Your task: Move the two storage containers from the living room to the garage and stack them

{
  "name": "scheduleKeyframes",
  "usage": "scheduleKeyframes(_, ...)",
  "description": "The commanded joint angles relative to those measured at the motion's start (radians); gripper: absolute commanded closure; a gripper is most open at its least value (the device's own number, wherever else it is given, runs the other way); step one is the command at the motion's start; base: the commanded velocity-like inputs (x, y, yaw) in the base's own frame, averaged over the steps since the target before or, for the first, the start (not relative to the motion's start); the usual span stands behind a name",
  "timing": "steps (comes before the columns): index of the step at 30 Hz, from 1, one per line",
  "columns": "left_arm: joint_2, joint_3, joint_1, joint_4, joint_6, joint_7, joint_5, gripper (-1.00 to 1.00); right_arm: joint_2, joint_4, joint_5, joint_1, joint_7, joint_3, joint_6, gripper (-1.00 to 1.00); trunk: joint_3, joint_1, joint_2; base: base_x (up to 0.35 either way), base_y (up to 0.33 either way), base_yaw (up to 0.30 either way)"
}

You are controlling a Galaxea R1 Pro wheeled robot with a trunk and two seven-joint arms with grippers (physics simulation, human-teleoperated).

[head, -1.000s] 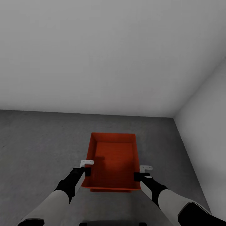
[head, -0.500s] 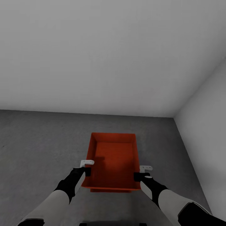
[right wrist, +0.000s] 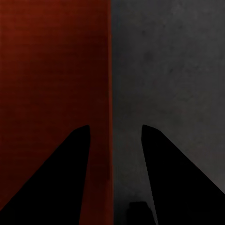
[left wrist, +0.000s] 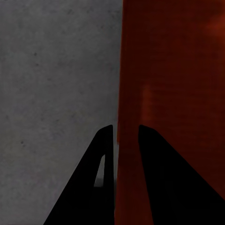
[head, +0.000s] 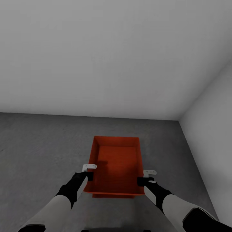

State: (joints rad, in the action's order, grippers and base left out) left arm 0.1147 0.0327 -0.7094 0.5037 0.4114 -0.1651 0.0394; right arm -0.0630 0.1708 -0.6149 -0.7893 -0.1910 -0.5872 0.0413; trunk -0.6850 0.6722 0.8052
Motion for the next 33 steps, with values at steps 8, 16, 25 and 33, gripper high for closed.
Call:
scheduleKeyframes(8, 0.000, -0.019, 0.001, -0.002, 0.004, -0.003, -0.036, 1.00, 0.034, 0.003, 0.014, -0.001, -0.076, -0.011, 0.003, 1.00, -0.007, 0.008, 0.015, 0.000, 0.000, 0.000)
scheduleKeyframes(16, 0.000, -0.019, 0.001, -0.003, 0.003, -0.002, -0.036, 1.00, 0.034, 0.003, 0.014, -0.001, -0.076, -0.011, 0.003, 1.00, -0.020, 0.023, 0.043, 0.000, 0.000, 0.000)
scheduleKeyframes(25, 0.001, -0.019, 0.001, -0.003, 0.003, -0.002, -0.036, 1.00, 0.033, 0.003, 0.014, -0.001, -0.074, -0.011, 0.003, 1.00, -0.032, 0.023, 0.043, 0.000, 0.000, 0.000)
scheduleKeyframes(33, 0.001, -0.019, 0.001, -0.003, 0.003, -0.002, -0.036, 1.00, 0.032, 0.003, 0.014, -0.001, -0.074, -0.011, 0.003, 1.00, -0.040, 0.023, 0.043, 0.000, 0.000, 0.000)
